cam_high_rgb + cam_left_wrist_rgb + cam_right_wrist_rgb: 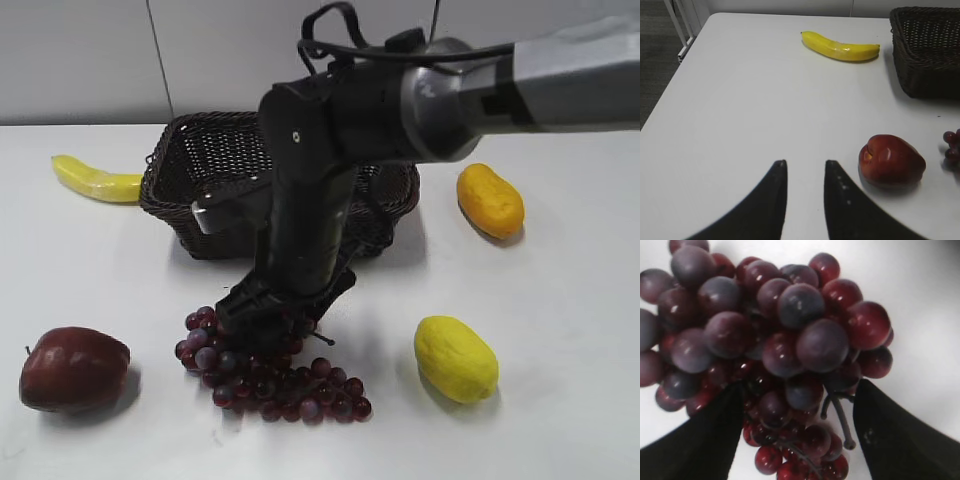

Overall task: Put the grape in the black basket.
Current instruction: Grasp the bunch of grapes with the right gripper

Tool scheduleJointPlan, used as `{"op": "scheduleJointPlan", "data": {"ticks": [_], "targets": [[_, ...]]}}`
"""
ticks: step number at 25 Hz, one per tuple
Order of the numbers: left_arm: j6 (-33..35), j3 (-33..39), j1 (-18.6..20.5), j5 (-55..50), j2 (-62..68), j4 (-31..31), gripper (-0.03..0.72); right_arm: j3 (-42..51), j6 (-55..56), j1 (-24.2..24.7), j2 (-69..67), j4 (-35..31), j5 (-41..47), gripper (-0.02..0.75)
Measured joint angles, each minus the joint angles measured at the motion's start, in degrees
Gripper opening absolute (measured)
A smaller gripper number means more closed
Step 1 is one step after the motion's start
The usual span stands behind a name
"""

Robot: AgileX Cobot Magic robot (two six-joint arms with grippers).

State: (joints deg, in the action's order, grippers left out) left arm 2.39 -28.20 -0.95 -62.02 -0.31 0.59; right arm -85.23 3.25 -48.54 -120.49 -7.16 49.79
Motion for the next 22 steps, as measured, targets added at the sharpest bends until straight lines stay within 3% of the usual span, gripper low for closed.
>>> {"op": "scheduleJointPlan", "data": {"ticks": [5,7,9,13,22], "targets": [[0.0,0.0,0.0,0.0,0.0,0.0,0.229,-0.3,2.7,0.0,-3.5,1.4,0.0,0.519],[0.0,0.0,0.0,0.0,0.0,0.0,0.229,-0.3,2.8,0.0,-3.9,1.4,-0.2,0.477],[0.0,0.0,0.0,0.0,0.0,0.0,0.229,-0.4,2.8,0.0,-3.9,1.8,-0.5,0.375],[0.0,0.0,0.0,0.0,0.0,0.0,0.229,-1.3,2.9,0.0,-3.9,2.0,-0.5,0.098],[0.0,0.0,0.0,0.0,0.0,0.0,0.229,-1.4,2.9,0.0,1.4,2.2,0.1,0.081]]}}
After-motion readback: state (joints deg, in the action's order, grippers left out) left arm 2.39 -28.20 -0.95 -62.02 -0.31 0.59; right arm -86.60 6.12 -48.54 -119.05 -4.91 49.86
